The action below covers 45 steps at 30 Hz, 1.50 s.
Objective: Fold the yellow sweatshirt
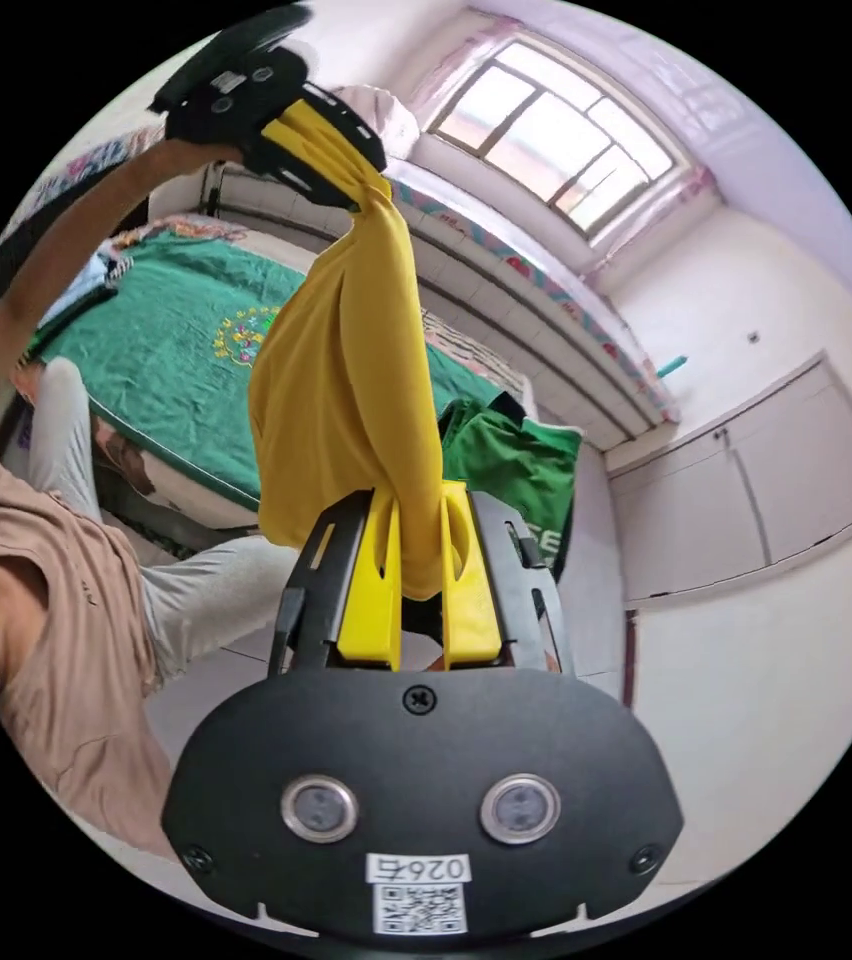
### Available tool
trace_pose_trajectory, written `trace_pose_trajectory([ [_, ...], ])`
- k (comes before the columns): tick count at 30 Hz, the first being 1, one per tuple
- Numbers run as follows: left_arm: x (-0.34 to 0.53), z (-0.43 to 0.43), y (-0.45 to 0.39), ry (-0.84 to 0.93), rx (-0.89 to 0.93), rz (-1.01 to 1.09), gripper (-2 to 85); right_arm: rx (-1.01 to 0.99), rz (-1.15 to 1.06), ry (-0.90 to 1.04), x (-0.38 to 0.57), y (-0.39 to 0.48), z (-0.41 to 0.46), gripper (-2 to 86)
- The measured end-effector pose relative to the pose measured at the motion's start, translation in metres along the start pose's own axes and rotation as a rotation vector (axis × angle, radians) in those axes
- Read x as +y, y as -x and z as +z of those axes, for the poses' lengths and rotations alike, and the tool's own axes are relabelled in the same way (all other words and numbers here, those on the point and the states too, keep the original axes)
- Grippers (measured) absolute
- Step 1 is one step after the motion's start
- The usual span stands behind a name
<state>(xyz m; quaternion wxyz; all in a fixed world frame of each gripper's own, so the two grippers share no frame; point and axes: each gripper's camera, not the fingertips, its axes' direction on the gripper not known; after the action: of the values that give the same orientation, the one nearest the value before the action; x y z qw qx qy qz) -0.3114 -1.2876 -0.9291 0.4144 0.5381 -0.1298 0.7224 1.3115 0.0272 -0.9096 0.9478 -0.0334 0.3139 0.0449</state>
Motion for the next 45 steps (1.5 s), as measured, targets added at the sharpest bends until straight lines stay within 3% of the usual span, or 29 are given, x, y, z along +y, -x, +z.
trace_pose_trajectory([
  [4,-0.108,0.119,0.034,0.018,0.063,0.078,-0.4,-0.267,0.2,0.007,0.11,-0.106,0.11,1.9],
  [7,-0.196,0.216,0.044,0.024,0.083,0.136,0.0,-0.374,0.343,0.012,0.201,-0.17,0.2,2.0],
  [11,-0.284,0.318,0.043,0.047,0.06,0.044,1.7,-0.438,0.514,0.029,0.311,-0.216,0.318,2.4],
  [16,-0.316,0.392,0.019,0.064,-0.297,-0.08,-0.9,-0.439,0.724,0.047,0.471,-0.224,0.447,5.3],
  [20,-0.289,0.392,0.009,-0.036,-0.167,-0.15,-0.9,-0.596,0.817,-0.156,0.579,-0.203,0.437,5.7],
  [24,-0.266,0.367,-0.041,-0.281,0.031,-0.174,-0.9,-0.294,0.846,-0.251,0.655,-0.123,0.349,4.6],
  [27,-0.276,0.367,-0.09,-0.36,0.102,-0.154,-0.8,-0.149,0.735,-0.35,0.652,-0.045,0.287,1.7],
  [29,-0.288,0.377,-0.119,-0.356,0.064,-0.148,-0.8,-0.14,0.63,-0.385,0.634,-0.004,0.273,0.0],
  [33,-0.311,0.438,-0.161,-0.176,0.049,-0.158,-0.8,-0.066,0.569,-0.172,0.62,0.059,0.303,-1.2],
  [34,-0.314,0.46,-0.174,-0.104,0.056,-0.138,-0.8,-0.044,0.577,-0.189,0.638,0.074,0.304,-1.2],
  [36,-0.309,0.474,-0.195,-0.118,0.118,-0.11,-0.8,-0.084,0.635,-0.291,0.674,0.089,0.291,-1.1],
  [41,-0.285,0.453,-0.223,-0.197,0.149,-0.15,-0.8,-0.116,0.7,-0.376,0.735,0.132,0.244,-0.9],
  [45,-0.253,0.4,-0.239,-0.171,0.05,-0.287,-0.8,-0.025,0.76,-0.252,0.746,0.17,0.211,-0.9],
])
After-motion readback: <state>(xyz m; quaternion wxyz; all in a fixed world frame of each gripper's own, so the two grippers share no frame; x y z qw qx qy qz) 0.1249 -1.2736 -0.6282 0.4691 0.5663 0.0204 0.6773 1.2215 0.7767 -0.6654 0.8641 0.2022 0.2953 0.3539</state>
